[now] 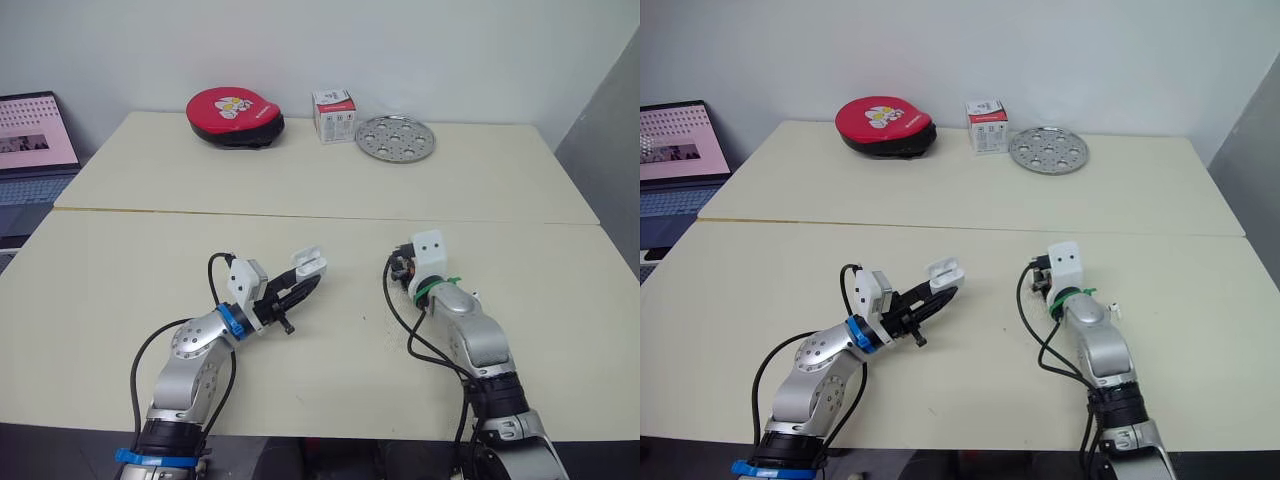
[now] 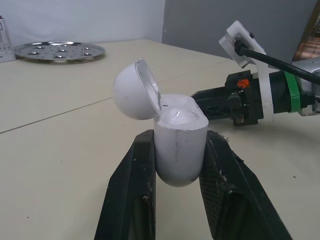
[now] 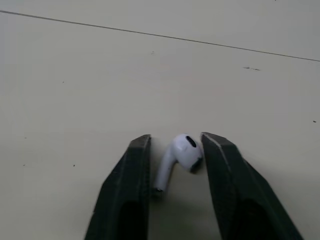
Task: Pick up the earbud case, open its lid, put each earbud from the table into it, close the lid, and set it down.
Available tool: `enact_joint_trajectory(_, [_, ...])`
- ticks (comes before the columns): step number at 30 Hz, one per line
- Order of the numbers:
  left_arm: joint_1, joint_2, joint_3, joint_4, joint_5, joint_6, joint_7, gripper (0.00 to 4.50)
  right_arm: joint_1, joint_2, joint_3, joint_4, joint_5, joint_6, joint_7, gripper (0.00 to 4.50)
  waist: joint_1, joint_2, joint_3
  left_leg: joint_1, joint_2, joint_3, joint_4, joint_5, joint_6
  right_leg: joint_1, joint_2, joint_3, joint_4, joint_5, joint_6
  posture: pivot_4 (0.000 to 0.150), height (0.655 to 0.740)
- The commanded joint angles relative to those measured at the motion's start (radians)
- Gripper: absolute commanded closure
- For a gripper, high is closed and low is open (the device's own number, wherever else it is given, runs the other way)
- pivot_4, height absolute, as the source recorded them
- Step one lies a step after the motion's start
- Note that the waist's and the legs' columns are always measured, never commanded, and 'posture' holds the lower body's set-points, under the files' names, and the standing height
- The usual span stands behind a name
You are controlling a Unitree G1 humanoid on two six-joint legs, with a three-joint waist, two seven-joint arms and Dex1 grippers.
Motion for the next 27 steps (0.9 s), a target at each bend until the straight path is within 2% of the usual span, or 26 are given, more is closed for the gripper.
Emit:
enact_joint_trajectory(1, [-0.002,-0.003,-0.006,-0.022,0.000,-0.023,-0.007,3.69,0.039,-0.035,-0.004,-0.065,-0.011,0.020,0.011,4.07,0.001,0.000,0.000,0.000,0.000,0.000,0.000,0.000,0.000,0.000,0.000,0.000,0.000,0.000,0.000,0.150,0.7400])
enact_joint_trajectory(4, [-0.001,-0.003,-0.008,-0.030,-0.001,-0.018,-0.007,3.69,0.082,-0.120,0.038,-0.180,0.032,0.018,0.153,4.07,0.001,0.000,0.000,0.000,0.000,0.000,0.000,0.000,0.000,0.000,0.000,0.000,0.000,0.000,0.000,0.150,0.7400])
enact_joint_trajectory(7, [0.004,0.001,-0.010,-0.040,-0.005,-0.011,-0.010,3.69,0.153,-0.295,0.072,-0.307,0.096,-0.032,0.384,4.07,-0.002,0.000,0.000,-0.001,0.000,0.000,0.000,0.000,0.000,-0.001,0.000,0.000,-0.001,0.000,0.000,0.150,0.7400])
enact_joint_trajectory(11, [0.016,0.008,-0.012,-0.053,-0.011,0.000,-0.016,3.69,0.262,-0.549,0.035,-0.400,0.213,-0.172,0.721,4.07,-0.002,-0.001,0.001,-0.001,0.000,0.000,-0.001,0.000,0.000,-0.001,0.001,0.000,-0.001,0.000,0.000,0.150,0.7400])
enact_joint_trajectory(15, [0.028,0.007,-0.022,-0.065,-0.011,0.007,-0.018,3.69,0.340,-0.796,-0.005,-0.303,0.217,-0.387,1.005,4.07,-0.002,-0.002,0.002,0.000,0.000,0.000,0.000,0.000,0.000,0.001,0.001,0.000,-0.002,0.000,0.000,0.150,0.7400])
enact_joint_trajectory(18, [0.041,0.007,-0.028,-0.080,-0.011,0.013,-0.019,3.69,0.340,-0.891,-0.001,-0.181,0.189,-0.551,1.125,4.07,-0.004,-0.003,0.002,0.002,0.000,0.001,0.000,0.000,0.000,0.003,0.001,0.001,-0.002,0.000,0.000,0.150,0.7400])
enact_joint_trajectory(27, [0.088,0.018,-0.030,-0.143,-0.017,0.039,-0.011,3.69,0.228,-0.959,0.061,0.083,0.139,-0.767,1.348,4.07,-0.002,-0.004,0.003,0.002,0.000,0.000,0.000,0.000,0.000,0.003,0.000,0.000,-0.002,0.000,0.000,0.150,0.7400])
